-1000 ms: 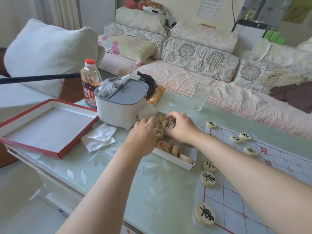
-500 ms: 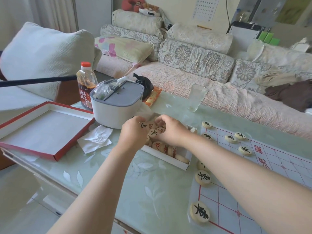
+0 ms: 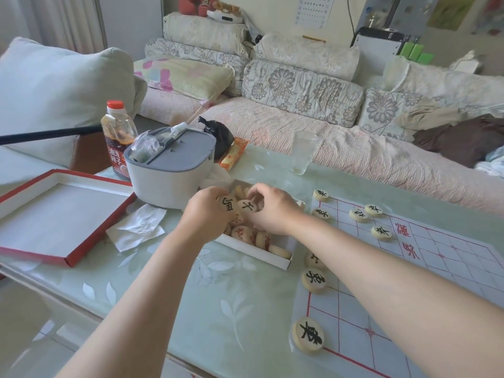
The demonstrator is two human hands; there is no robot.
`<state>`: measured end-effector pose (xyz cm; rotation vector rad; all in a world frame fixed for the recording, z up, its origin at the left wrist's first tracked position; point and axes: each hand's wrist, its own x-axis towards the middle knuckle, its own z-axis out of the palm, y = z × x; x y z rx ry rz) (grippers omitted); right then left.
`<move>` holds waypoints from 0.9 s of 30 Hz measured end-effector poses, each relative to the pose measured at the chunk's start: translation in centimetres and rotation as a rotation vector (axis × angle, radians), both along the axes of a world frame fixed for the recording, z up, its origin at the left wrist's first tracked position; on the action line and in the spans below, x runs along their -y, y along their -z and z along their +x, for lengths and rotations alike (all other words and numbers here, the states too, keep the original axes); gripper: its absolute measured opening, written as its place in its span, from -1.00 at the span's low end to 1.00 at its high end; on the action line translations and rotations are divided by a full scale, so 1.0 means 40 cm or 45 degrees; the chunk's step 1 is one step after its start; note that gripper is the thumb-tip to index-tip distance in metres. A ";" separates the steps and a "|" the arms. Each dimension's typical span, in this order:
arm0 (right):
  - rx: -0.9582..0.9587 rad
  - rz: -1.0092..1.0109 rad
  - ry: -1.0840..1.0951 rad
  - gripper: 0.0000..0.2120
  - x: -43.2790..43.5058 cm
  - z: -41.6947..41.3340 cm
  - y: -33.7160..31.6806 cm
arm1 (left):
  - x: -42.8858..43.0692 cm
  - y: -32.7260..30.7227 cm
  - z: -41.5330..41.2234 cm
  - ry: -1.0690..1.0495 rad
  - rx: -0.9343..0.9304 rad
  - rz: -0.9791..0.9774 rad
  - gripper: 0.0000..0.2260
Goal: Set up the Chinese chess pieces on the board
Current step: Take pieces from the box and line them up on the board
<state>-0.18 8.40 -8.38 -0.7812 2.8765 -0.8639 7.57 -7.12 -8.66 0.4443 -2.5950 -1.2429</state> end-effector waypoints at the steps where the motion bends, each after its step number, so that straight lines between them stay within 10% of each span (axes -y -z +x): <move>1: -0.004 -0.050 0.023 -0.71 -0.021 -0.001 -0.006 | -0.009 -0.005 0.000 0.021 -0.008 0.009 -0.63; 27: 0.032 0.095 0.426 -0.81 -0.414 -0.027 0.044 | -0.336 -0.006 -0.096 0.377 -0.043 -0.073 -0.59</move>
